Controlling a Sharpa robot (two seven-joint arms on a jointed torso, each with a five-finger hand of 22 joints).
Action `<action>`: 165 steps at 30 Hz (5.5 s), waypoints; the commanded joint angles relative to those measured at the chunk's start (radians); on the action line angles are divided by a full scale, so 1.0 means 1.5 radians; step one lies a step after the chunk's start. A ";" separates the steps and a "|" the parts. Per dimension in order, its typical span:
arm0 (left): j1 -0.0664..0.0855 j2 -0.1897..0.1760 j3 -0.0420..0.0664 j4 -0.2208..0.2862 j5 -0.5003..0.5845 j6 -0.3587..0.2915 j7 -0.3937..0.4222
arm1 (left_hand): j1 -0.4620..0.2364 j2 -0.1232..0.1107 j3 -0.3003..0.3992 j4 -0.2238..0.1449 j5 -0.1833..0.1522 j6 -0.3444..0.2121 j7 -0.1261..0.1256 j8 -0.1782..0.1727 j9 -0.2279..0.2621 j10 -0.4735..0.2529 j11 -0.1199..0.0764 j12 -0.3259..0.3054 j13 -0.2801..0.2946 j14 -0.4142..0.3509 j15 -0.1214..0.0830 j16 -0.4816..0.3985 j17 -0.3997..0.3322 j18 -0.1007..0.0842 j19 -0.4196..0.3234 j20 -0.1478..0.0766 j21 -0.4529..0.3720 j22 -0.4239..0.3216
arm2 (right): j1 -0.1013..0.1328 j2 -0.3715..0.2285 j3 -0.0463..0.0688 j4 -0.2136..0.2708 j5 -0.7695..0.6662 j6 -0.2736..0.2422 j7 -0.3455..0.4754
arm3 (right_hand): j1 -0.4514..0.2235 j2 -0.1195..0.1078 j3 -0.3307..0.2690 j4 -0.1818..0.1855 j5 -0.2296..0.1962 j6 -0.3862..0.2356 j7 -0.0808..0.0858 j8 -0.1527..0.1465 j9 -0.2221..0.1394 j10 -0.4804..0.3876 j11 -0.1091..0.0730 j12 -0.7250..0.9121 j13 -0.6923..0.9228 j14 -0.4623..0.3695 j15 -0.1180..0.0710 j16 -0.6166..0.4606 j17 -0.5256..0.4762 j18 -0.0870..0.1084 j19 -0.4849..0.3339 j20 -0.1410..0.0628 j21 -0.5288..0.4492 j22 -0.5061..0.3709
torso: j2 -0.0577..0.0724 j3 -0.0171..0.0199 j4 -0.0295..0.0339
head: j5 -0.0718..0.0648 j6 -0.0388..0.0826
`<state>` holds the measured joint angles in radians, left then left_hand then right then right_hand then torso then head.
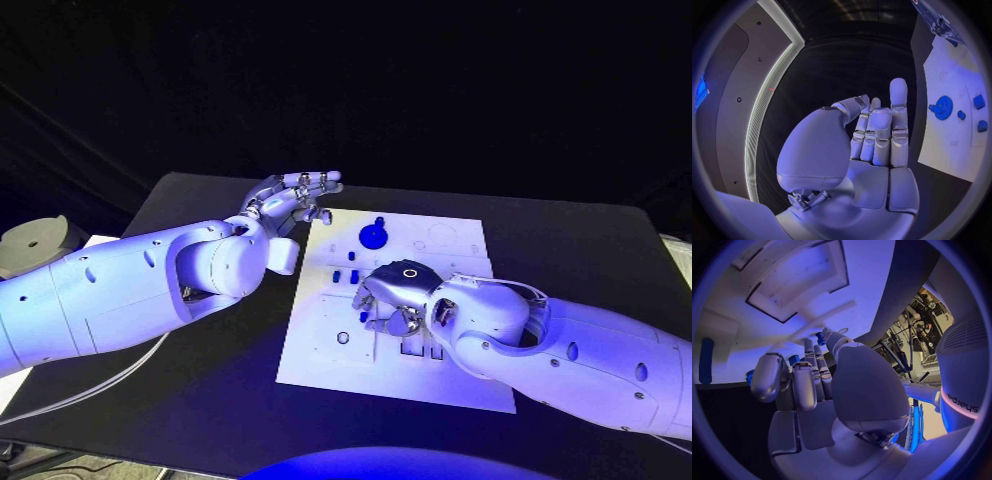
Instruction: Assemble the parts on the task board
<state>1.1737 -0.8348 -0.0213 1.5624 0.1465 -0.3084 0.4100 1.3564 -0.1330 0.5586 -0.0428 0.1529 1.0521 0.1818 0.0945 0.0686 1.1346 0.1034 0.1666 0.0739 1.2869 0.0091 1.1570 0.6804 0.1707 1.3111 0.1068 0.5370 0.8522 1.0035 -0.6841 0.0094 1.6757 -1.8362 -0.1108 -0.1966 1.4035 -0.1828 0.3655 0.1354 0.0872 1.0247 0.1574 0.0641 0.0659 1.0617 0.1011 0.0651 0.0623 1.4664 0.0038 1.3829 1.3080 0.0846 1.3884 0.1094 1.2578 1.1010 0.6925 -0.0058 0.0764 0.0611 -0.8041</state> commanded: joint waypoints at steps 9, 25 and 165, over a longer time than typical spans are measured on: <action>0.000 0.001 0.000 0.000 0.002 0.014 -0.002 | -0.003 0.005 -0.007 -0.002 0.001 -0.003 0.001 0.000 -0.001 -0.006 0.002 0.005 0.000 -0.006 0.003 0.000 -0.005 0.006 -0.005 -0.001 -0.004 -0.001 | -0.001 -0.017 -0.002 0.011 -0.016 -0.072 -0.006 | 0.006 0.014 -0.008 -0.006 0.020 0.013 -0.001 0.003 0.004 0.014 -0.002 0.026 0.003 0.033 0.004 -0.015 -0.007 0.011 0.000 0.000 -0.005 -0.006 | 0.000 0.0011 -0.0001 | -0.007 0.005; 0.000 -0.003 0.000 0.002 0.002 0.018 -0.004 | -0.003 0.006 -0.007 -0.002 0.000 -0.004 0.001 0.000 -0.001 -0.007 0.002 0.006 -0.001 -0.007 0.003 0.000 -0.006 0.006 -0.005 -0.001 -0.005 -0.001 | 0.045 -0.153 0.019 0.061 0.030 -0.056 -0.034 | -0.002 -0.002 -0.020 -0.003 0.013 0.015 -0.009 -0.001 0.002 0.009 -0.007 0.026 -0.001 0.033 0.001 -0.019 -0.014 0.010 0.004 -0.001 -0.006 -0.007 | -0.001 -0.0011 -0.0027 | -0.033 0.018; 0.000 0.000 -0.002 -0.003 0.002 0.032 -0.011 | -0.003 0.008 -0.010 -0.004 -0.001 -0.004 0.001 0.001 -0.001 -0.008 0.002 0.010 0.000 -0.008 0.003 0.000 -0.008 0.007 -0.006 -0.001 -0.005 -0.002 | -0.022 0.017 -0.002 0.043 -0.004 0.016 0.007 | 0.040 0.054 0.064 -0.038 -0.018 0.114 -0.024 0.008 0.022 0.124 -0.028 0.007 0.001 0.038 -0.019 -0.005 -0.007 0.005 0.021 -0.024 0.008 0.014 | -0.001 -0.0015 -0.0016 | -0.011 -0.001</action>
<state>1.1733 -0.8367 -0.0250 1.5562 0.1467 -0.2795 0.3896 1.3524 -0.1289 0.5475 -0.0485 0.1529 1.0521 0.1818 0.0945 0.0686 1.1311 0.1069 0.1782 0.0738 1.2834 0.0125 1.1570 0.6689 0.1708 1.3111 0.1068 0.5324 0.8503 0.9771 -0.6588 0.0114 1.7461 -1.8237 -0.1353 -0.1737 1.4586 -0.1077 0.4566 0.0801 0.0559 1.1880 0.1201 0.0706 0.0988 1.2471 0.0595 0.0818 0.0630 1.4665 -0.0251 1.3730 1.2984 0.0845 1.4215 0.0772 1.2665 1.1228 0.6918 -0.0076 0.0740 0.0445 -0.8050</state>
